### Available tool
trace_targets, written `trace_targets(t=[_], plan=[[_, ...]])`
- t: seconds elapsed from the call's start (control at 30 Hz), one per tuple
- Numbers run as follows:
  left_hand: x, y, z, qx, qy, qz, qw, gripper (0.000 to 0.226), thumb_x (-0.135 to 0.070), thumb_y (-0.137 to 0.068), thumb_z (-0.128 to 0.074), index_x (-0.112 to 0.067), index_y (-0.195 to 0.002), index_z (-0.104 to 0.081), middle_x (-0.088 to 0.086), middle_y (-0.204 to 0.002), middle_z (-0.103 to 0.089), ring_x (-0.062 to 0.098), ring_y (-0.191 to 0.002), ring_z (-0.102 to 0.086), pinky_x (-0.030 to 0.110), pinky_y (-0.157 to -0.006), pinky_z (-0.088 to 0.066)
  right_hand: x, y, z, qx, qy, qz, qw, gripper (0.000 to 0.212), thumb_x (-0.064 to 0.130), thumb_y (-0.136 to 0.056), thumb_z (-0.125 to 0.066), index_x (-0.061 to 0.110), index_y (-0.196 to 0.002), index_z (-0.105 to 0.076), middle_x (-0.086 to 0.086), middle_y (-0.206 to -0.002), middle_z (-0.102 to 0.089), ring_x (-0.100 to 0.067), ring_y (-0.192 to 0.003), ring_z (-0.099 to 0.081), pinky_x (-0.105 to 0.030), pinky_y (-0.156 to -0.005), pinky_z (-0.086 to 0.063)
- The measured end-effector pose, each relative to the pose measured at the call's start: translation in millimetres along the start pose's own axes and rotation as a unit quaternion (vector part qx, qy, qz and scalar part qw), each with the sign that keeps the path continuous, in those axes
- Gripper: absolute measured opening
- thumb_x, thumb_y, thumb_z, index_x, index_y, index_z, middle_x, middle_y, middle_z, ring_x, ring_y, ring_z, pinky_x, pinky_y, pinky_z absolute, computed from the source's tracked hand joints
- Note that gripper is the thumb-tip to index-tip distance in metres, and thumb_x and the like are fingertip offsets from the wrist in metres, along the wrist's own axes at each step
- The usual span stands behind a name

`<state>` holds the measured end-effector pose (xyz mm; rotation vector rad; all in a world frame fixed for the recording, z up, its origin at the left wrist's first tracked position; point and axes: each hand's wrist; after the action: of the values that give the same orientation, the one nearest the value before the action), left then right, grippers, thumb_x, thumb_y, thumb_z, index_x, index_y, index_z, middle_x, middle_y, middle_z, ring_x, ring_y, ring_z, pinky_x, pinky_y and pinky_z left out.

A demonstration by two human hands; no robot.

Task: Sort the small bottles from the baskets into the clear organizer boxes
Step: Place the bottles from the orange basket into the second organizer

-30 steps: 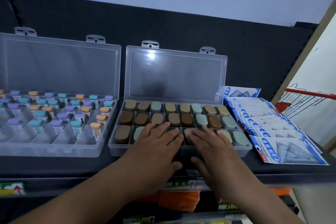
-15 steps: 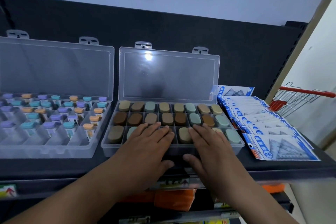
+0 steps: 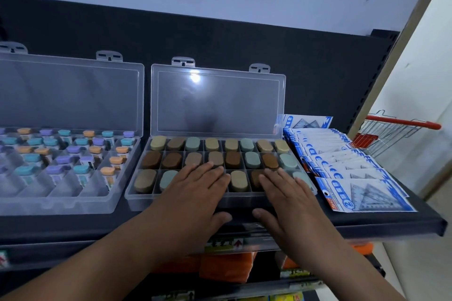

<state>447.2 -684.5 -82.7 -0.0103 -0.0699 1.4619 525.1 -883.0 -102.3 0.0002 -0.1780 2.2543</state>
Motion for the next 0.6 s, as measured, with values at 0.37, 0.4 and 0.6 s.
trace_targets(t=[0.37,0.4,0.6], plan=[[-1,3,5,0.004,0.007,0.011,1.000,0.071,-0.060,-0.096,-0.025,-0.028,-0.152,0.005,-0.010,-0.160,0.009,0.007,-0.145,0.015,0.027,-0.112,0.016,-18,2,7,0.000,-0.003,-0.025,1.000,0.128,0.084,-0.049,0.033,0.027,-0.154,-0.011,0.008,-0.162,-0.005,-0.007,-0.148,0.001,-0.023,-0.115,0.010],[0,4,6,0.005,0.007,0.013,1.000,0.071,-0.060,-0.095,-0.025,-0.028,-0.152,0.005,-0.010,-0.160,0.009,0.007,-0.144,0.015,0.027,-0.112,0.016,-20,-2,10,-0.007,-0.010,-0.027,1.000,0.126,0.086,-0.051,0.031,0.026,-0.154,-0.012,0.008,-0.162,-0.006,-0.007,-0.148,0.000,-0.024,-0.116,0.008],[9,6,4,0.001,0.012,0.022,1.000,0.078,-0.070,-0.087,-0.013,-0.029,-0.152,0.002,-0.011,-0.160,0.006,0.007,-0.145,0.014,0.026,-0.113,0.015,-43,-32,18,0.004,0.002,-0.064,0.998,0.124,0.089,-0.055,0.022,0.025,-0.153,-0.019,0.006,-0.161,-0.016,-0.011,-0.148,-0.008,-0.033,-0.119,-0.002]])
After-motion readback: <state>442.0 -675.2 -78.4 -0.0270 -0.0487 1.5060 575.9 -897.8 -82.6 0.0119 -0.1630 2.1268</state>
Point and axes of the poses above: each hand's wrist, its own y-axis away from the middle knuckle, its own z-axis out of the back of the hand, x = y × z
